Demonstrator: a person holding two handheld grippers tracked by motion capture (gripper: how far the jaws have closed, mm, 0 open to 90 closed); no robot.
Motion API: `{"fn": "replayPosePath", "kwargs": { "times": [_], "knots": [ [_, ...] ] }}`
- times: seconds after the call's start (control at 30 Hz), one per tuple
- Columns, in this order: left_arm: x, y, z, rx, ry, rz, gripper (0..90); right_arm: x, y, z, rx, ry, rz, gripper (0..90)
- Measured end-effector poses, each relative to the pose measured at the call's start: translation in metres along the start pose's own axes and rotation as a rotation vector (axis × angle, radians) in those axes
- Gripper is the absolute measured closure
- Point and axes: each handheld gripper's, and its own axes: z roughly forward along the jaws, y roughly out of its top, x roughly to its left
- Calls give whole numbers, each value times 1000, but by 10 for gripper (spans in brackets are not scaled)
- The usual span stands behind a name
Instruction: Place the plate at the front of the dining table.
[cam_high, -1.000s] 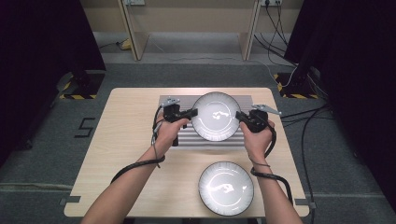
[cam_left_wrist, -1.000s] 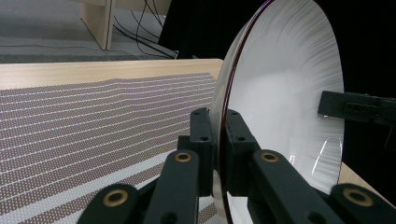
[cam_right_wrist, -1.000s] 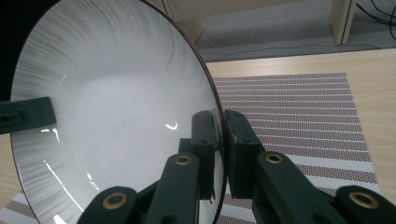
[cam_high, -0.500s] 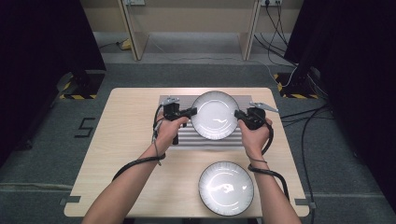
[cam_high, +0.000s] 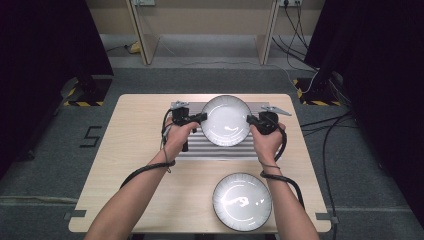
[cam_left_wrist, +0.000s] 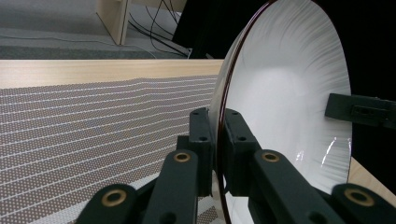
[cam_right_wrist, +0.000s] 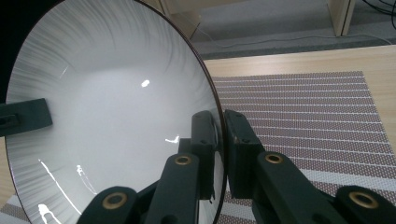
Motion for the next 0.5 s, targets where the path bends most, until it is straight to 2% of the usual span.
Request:
{"fn": "replayPosePath", "kwargs": {
  "times": [0.37,0.5],
  "knots": [
    [6,2,9,16,16,-19,833,-2,2,11,12,-11,11,833],
    [10,-1,14,26,13,-44,833,-4,1,16,23,-17,19,834]
  ]
}}
